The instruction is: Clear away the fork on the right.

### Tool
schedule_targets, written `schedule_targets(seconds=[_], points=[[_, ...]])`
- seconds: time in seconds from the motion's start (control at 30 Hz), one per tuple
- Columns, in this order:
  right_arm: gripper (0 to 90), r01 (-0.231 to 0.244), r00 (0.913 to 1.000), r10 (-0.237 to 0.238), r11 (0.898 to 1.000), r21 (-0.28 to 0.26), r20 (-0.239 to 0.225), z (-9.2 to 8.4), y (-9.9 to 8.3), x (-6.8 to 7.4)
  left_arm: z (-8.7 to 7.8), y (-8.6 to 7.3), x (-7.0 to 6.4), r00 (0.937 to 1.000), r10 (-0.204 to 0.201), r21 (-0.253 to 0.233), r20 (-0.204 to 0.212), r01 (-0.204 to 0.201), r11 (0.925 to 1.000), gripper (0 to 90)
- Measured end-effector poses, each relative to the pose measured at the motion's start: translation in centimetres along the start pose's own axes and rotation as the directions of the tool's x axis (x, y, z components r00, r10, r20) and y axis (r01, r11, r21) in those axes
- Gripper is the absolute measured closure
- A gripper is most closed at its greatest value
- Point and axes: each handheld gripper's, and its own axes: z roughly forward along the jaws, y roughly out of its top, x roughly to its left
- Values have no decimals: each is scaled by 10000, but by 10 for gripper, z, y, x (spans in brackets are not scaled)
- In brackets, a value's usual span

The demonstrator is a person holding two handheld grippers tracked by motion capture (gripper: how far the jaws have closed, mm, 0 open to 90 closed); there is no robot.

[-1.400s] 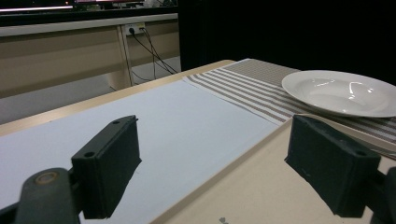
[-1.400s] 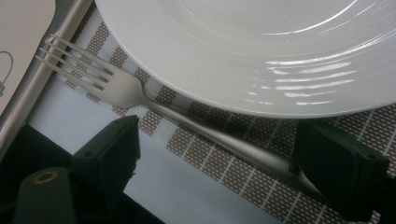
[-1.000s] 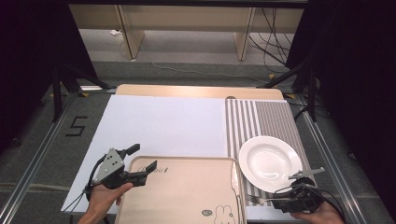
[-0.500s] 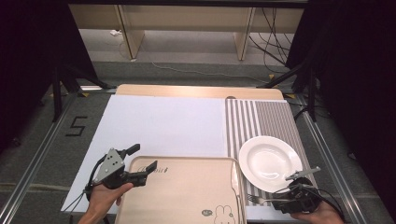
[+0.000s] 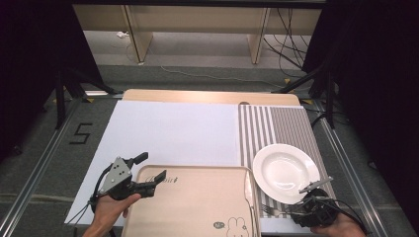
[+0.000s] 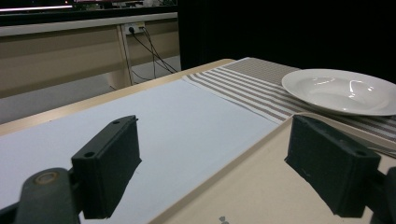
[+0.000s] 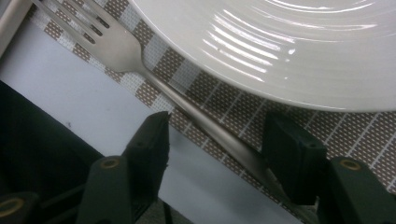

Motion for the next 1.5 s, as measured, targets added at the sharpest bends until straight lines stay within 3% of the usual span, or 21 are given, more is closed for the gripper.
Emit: schedule_targets(seconds=[0.17,0.2,0.27,0.37,0.4,0.53,0.6,0.67,0.7,0.77,0.8,0.83,0.87,0.93,0.97,1.13,1.33,1.5], points=[[485,250,9995,-253,9995,199,166,-1,1,0,0,0,0,10000,7,12,-1,-7,10000,165],[495,68,9998,-74,9992,386,173,-1,1,2,0,0,0,10000,11,15,-3,-11,10000,165],[512,358,9991,-364,9990,286,237,0,1,1,0,0,0,10000,9,5,-5,-9,10000,165],[542,277,9989,-300,9975,647,349,-2,2,4,0,0,0,10000,16,4,-8,-16,10000,165],[550,586,9973,-611,9964,609,399,-1,3,2,0,0,0,10000,17,0,-9,-17,10000,165],[575,640,9965,-681,9945,824,478,-1,4,5,0,0,0,10000,15,1,-15,-15,10000,165],[590,983,9928,-1034,9919,810,606,0,4,4,0,0,0,10000,15,18,-17,-15,10000,165],[626,569,9953,-652,9922,1110,720,-2,4,9,0,0,0,10000,16,19,-15,-16,10000,165],[630,859,9925,-940,9911,1015,784,-1,5,7,0,0,0,10000,14,22,-15,-14,10000,165],[639,888,9917,-987,9892,1163,821,-2,5,9,0,0,0,10000,25,26,-10,-25,10000,165],[646,1137,9891,-1227,9876,1079,808,-1,6,8,0,0,0,10000,28,35,-17,-28,10000,165],[646,1022,9907,-1112,9884,1122,779,-1,6,11,0,0,0,10000,31,42,-19,-31,10000,165],[647,1372,9861,-1460,9847,1071,789,0,7,10,1,0,0,10000,26,39,-17,-26,10000,165],[653,1551,9826,-1646,9820,1082,860,1,9,13,1,0,0,10000,39,47,-14,-39,10000,165],[658,1456,9839,-1571,9812,1266,854,0,9,16,1,0,0,10000,54,51,-14,-53,10000,166],[702,2000,9732,-2123,9712,1299,886,2,12,18,0,0,0,10000,52,49,-19,-52,10000,166],[753,2283,9677,-2406,9629,1442,747,2,14,20,1,0,0,10000,60,34,-9,-60,10000,166],[788,2657,9573,-2804,9494,1674,710,2,15,24,0,0,0,10000,52,14,2,-52,10000,166]])
